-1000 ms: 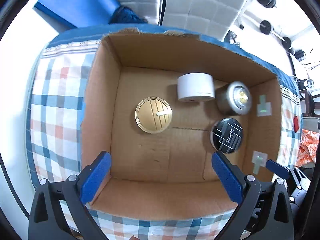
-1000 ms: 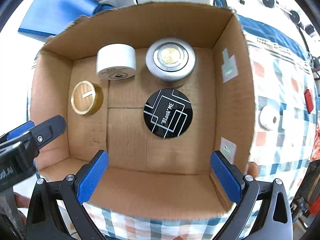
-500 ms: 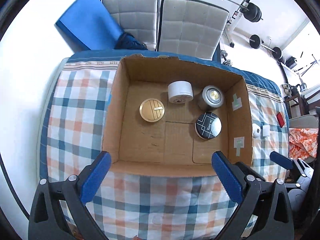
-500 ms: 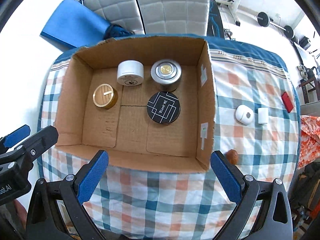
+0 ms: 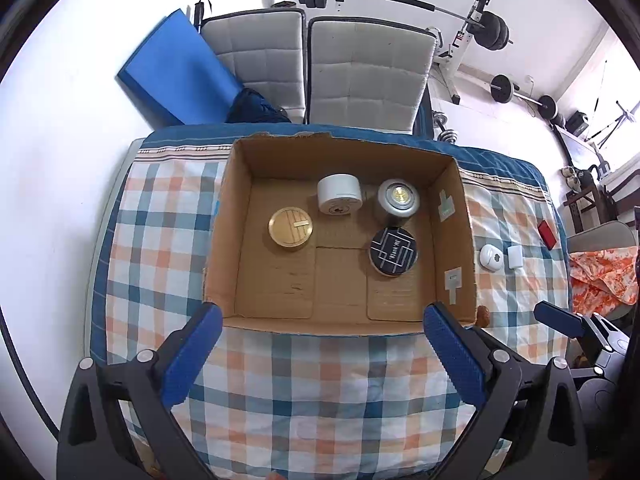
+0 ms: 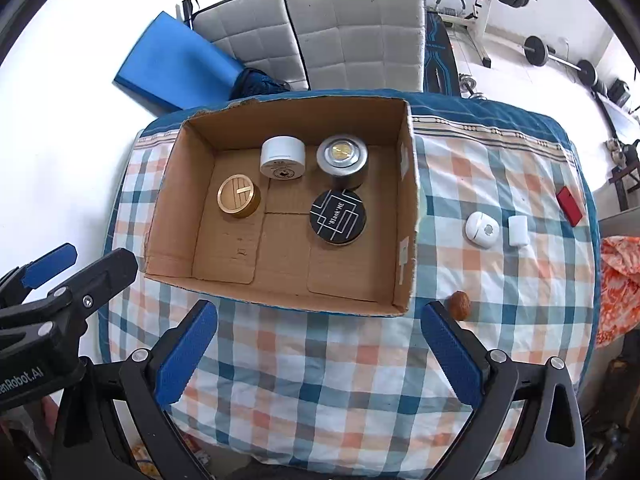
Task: Organize rigid objects
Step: 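Lift both tools out of the box toward the remaining items, then grasp the red case with the right tool while the left tool grasps the white egg-shaped item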
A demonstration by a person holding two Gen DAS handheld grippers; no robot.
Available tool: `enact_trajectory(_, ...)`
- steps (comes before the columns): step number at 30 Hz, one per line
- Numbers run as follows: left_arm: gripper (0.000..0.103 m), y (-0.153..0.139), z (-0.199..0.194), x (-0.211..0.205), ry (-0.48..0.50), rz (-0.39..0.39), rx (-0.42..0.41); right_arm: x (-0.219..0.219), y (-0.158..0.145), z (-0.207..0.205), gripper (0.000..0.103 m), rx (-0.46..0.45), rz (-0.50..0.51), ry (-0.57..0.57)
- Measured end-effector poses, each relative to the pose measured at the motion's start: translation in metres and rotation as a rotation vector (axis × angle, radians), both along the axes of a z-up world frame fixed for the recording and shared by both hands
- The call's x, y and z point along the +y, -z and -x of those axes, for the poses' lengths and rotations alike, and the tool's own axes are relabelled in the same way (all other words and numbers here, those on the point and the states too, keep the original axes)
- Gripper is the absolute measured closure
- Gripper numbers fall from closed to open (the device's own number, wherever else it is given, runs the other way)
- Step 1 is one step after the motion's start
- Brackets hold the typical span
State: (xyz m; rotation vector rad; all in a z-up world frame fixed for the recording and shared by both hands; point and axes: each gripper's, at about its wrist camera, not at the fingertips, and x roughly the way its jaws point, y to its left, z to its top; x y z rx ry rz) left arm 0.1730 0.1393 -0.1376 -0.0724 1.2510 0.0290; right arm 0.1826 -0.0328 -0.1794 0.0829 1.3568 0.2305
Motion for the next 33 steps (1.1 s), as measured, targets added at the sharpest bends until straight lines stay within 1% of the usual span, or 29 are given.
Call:
enact_trajectory(4,0.0,-0.002,-0.009,-0.038,0.041,0.014,-0.005,-0.035,-0.001,-0.003,0.0,0.001,-0.012,0.044)
enact_trajectory(7,0.0,0.0,-0.021,-0.078,0.089,0.033,-0.003,-0.075,0.0,-0.004,0.0,0.004,-0.014,0.098)
enact_trajectory(11,0.0,0.009,-0.041,-0.139,0.166,0.051,-0.008,-0.144,0.006,-0.007,0.0,0.004,0.027,0.195)
enact_trajectory(13,0.0,0.02,-0.055,-0.177,0.211,0.051,-0.002,-0.181,0.014,-0.01,0.0,0.015,0.058,0.247)
enact_trajectory(16,0.0,0.044,-0.077,-0.221,0.248,0.045,0.039,-0.239,0.037,-0.014,0.0,0.049,0.098,0.32)
enact_trajectory(19,0.0,0.071,-0.098,-0.256,0.268,0.023,0.084,-0.286,0.059,-0.022,0.0,0.069,0.109,0.366)
enact_trajectory(20,0.0,0.084,-0.107,-0.269,0.276,0.023,0.107,-0.303,0.068,-0.026,0.0,0.076,0.118,0.383)
enact_trajectory(21,0.002,0.093,-0.112,-0.277,0.279,0.018,0.125,-0.315,0.075,-0.03,0.0,0.077,0.117,0.391)
enact_trajectory(24,0.015,0.125,-0.128,-0.3,0.283,0.001,0.18,-0.352,0.102,-0.047,0.0,0.102,0.121,0.4)
enact_trajectory(26,0.022,0.15,-0.138,-0.311,0.276,-0.024,0.225,-0.368,0.117,-0.059,0.0,0.116,0.13,0.398)
enact_trajectory(27,0.026,0.16,-0.141,-0.314,0.272,-0.024,0.246,-0.375,0.126,-0.066,0.001,0.123,0.133,0.394)
enact_trajectory(28,0.028,0.173,-0.145,-0.317,0.266,-0.022,0.273,-0.382,0.135,-0.074,0.003,0.131,0.133,0.386)
enact_trajectory(29,0.028,0.184,-0.147,-0.318,0.258,-0.026,0.295,-0.384,0.143,-0.081,0.008,0.139,0.137,0.372)
enact_trajectory(30,0.028,0.194,-0.149,-0.319,0.252,-0.031,0.315,-0.386,0.151,-0.089,0.016,0.15,0.147,0.35)
enact_trajectory(31,0.028,0.205,-0.151,-0.32,0.246,-0.037,0.339,-0.384,0.157,-0.094,0.021,0.155,0.153,0.333)
enact_trajectory(32,0.028,0.213,-0.152,-0.32,0.242,-0.039,0.358,-0.385,0.164,-0.102,0.029,0.158,0.157,0.31)
enact_trajectory(33,0.028,0.223,-0.152,-0.321,0.241,-0.042,0.383,-0.385,0.171,-0.109,0.029,0.156,0.161,0.289)
